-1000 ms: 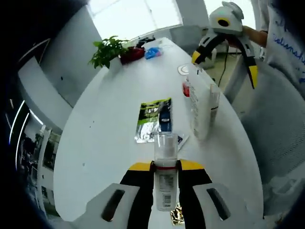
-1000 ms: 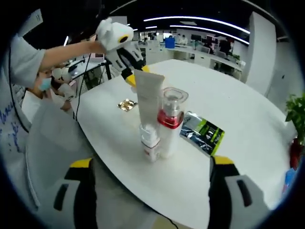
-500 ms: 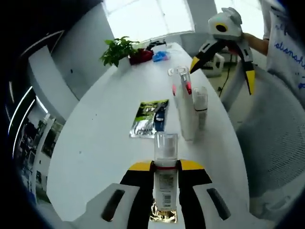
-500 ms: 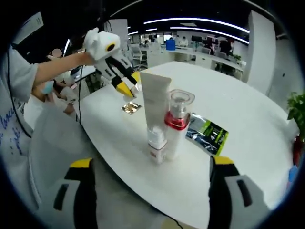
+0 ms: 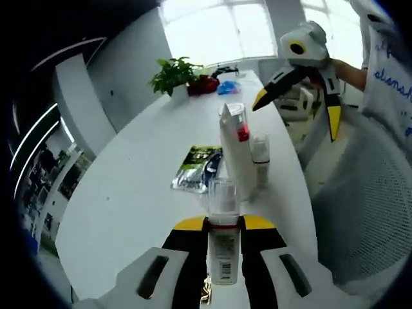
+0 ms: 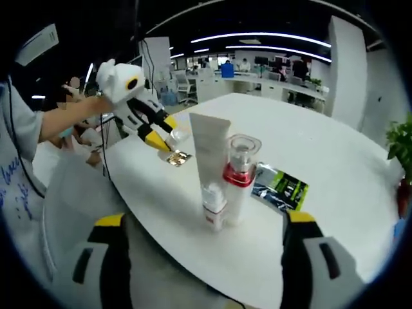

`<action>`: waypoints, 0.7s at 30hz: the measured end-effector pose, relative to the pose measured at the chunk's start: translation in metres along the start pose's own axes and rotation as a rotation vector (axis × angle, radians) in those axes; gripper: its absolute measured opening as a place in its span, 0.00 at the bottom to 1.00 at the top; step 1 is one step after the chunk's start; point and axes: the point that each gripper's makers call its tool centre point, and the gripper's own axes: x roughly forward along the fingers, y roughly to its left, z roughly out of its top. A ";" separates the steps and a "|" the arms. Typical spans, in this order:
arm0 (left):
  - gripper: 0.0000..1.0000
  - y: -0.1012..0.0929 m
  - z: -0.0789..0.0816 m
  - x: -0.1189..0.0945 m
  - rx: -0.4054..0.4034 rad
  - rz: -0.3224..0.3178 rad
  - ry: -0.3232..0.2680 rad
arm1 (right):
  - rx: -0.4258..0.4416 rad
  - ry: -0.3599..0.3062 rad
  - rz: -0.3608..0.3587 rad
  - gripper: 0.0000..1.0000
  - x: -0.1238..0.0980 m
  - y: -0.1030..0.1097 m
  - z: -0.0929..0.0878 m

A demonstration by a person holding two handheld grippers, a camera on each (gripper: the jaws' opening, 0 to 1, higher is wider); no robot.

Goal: Arrange the skincare products in the storage area until every visible bottle or jar stands upright without overlapping.

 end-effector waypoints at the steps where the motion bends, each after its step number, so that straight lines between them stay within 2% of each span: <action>1: 0.15 -0.002 0.000 -0.001 -0.007 0.002 -0.004 | 0.000 -0.003 0.000 1.00 0.000 0.001 0.000; 7: 0.15 -0.013 0.005 -0.004 -0.058 0.019 -0.054 | -0.001 -0.021 0.007 0.97 0.001 0.003 0.005; 13: 0.15 -0.022 0.007 -0.007 -0.098 0.039 -0.087 | 0.016 -0.066 0.010 0.94 0.001 0.003 0.015; 21: 0.15 -0.039 0.010 -0.008 -0.160 0.034 -0.136 | 0.009 -0.105 0.037 0.85 0.004 0.010 0.026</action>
